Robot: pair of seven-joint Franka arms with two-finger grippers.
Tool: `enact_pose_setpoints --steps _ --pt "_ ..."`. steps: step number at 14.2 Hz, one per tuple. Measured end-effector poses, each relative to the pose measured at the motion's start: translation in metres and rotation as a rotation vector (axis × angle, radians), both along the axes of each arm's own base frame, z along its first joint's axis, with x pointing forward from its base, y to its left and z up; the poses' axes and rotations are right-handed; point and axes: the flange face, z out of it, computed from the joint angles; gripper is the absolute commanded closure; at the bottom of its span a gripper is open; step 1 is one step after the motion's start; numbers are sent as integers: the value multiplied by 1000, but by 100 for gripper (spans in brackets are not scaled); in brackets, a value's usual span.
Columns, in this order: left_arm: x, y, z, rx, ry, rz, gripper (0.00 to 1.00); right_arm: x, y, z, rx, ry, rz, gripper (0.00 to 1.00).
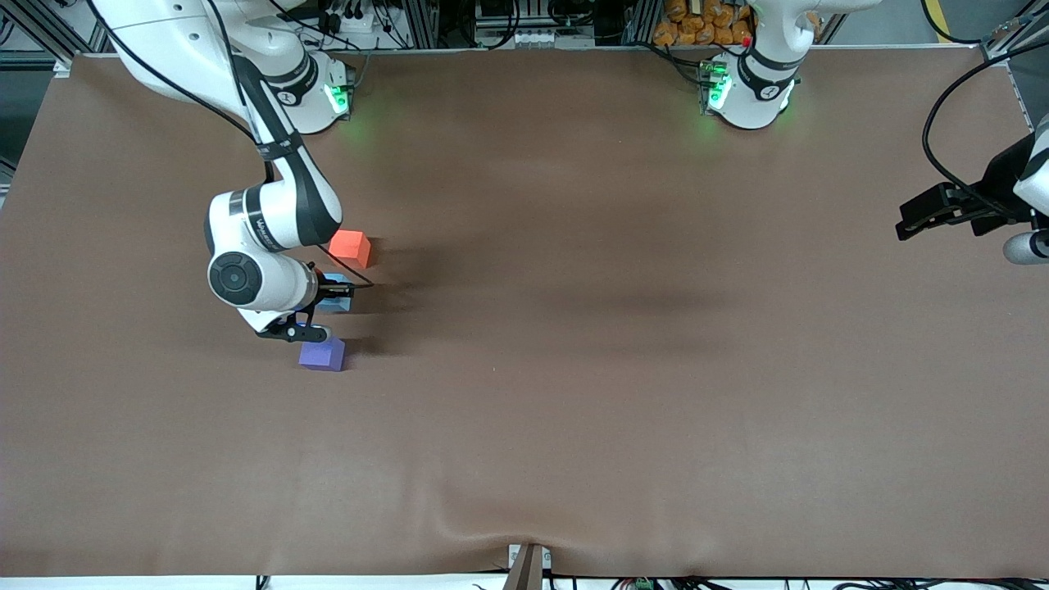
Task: Place blue block between orange and purple blocks
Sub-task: 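Carry the blue cube with the right gripper between the orange and purple cubes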
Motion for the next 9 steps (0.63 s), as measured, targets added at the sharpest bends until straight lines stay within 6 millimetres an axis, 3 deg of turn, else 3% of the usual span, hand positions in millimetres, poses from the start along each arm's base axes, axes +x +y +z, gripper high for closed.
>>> enact_pose_setpoints --steps 4,9 --pt "-2 21 2 1 -4 26 0 0 -3 -5 2 -15 -5 58" --pt "-2 23 1 1 -2 27 0 0 -22 -31 14 4 -67 58"
